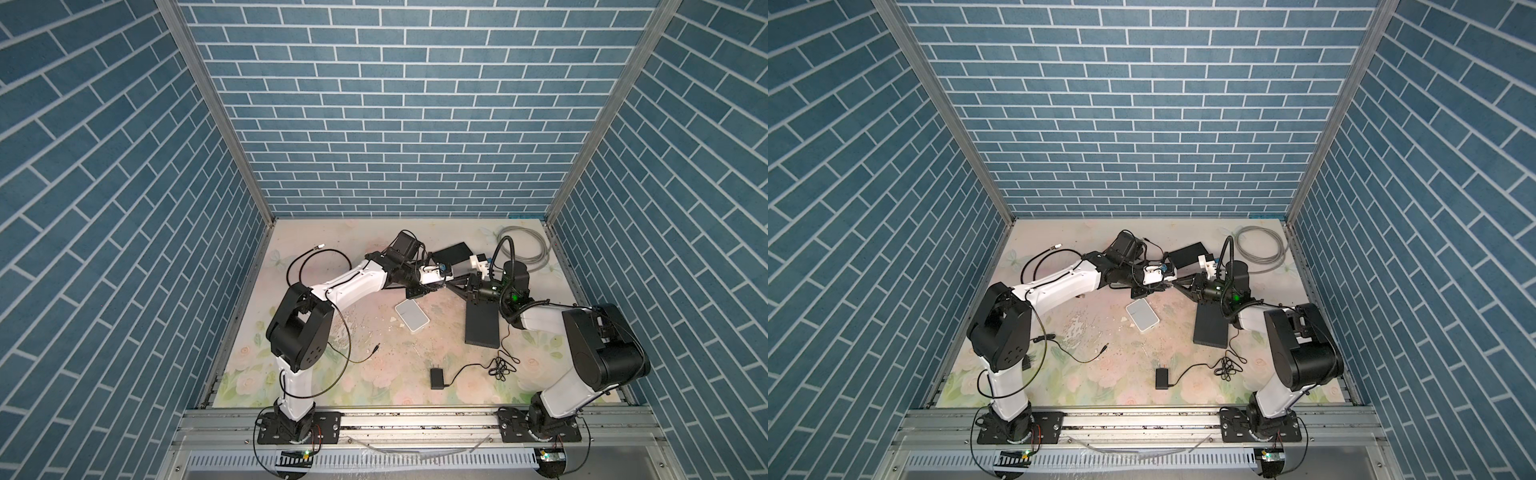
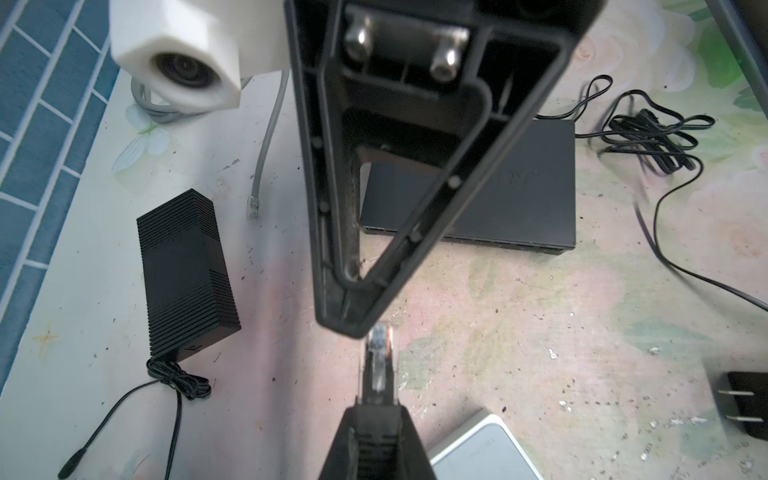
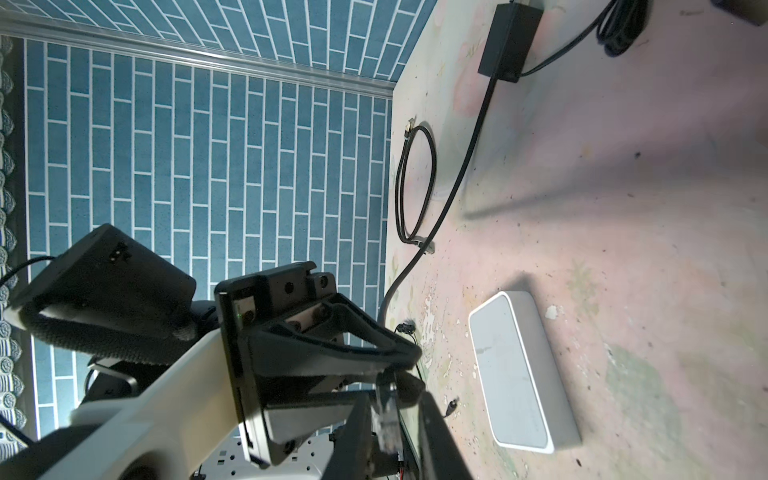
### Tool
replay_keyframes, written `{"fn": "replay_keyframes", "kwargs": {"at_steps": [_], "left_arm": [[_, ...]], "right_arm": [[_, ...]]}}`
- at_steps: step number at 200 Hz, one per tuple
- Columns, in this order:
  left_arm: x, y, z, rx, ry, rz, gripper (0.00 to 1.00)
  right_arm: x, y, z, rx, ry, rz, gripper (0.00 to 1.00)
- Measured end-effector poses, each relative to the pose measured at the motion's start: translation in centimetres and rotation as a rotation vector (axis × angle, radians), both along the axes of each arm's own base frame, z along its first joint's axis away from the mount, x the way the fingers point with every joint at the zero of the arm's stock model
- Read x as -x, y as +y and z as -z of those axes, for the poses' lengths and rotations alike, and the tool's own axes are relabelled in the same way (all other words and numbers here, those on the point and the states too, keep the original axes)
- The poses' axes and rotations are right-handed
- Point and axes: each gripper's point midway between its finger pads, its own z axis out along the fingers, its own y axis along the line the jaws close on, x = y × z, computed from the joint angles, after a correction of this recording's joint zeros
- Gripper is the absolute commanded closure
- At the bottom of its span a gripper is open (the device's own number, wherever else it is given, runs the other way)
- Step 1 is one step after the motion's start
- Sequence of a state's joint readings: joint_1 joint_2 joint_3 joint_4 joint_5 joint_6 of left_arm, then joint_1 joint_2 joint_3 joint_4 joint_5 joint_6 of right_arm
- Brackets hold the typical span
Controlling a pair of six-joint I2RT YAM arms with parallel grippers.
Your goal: Insert the plug into the switch port
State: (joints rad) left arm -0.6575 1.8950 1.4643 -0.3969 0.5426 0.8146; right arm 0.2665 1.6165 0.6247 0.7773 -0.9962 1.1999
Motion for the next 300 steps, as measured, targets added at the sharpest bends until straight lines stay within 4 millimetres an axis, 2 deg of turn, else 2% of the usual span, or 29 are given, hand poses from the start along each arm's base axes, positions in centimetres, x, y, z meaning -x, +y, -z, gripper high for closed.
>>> {"fn": "replay_keyframes", "kwargs": {"at_steps": [34,70,94,127,159,179,184,196,223,258,300], "left_arm": [[0.0,0.1,0.0,-0.005,0.003,0.002,0.96],[0.1,0.2,0.0,-0.009,0.008,0.002,0.96],[0.1,0.2,0.1,-0.009,0.009,0.002,0.96],[0.1,0.2,0.1,-0.009,0.010,0.002,0.96],[0.2,0.3,0.2,-0.013,0.017,0.001,0.95],[0.2,0.3,0.3,-0.015,0.019,0.001,0.93],[0.2,0.3,0.3,-0.015,0.019,0.001,0.90],[0.2,0.3,0.3,-0.015,0.018,-0.001,0.76],[-0.3,0.2,0.4,0.001,0.003,-0.019,0.67],[-0.5,0.8,1.5,0.005,0.023,-0.041,0.65],[-1.1,1.2,1.1,0.023,0.008,-0.059,0.65]], "right_arm": [[0.3,-0.1,0.1,0.010,0.007,-0.002,0.73],[0.6,0.0,-0.1,0.016,-0.002,-0.010,0.76],[1.0,0.4,0.0,0.019,-0.005,-0.025,0.82],[1.4,1.1,0.0,0.021,-0.011,-0.048,0.85],[1.7,1.4,0.2,0.023,-0.016,-0.060,0.99],[1.7,1.5,0.2,0.024,-0.021,-0.063,1.00],[1.7,1.5,0.2,0.024,-0.021,-0.063,1.00],[1.6,1.5,0.2,0.022,-0.022,-0.062,1.00],[1.3,1.6,0.3,0.011,-0.027,-0.057,1.00],[1.2,1.6,0.9,0.001,-0.015,-0.049,1.00],[1.1,1.6,0.9,-0.001,-0.013,-0.045,1.00]]}}
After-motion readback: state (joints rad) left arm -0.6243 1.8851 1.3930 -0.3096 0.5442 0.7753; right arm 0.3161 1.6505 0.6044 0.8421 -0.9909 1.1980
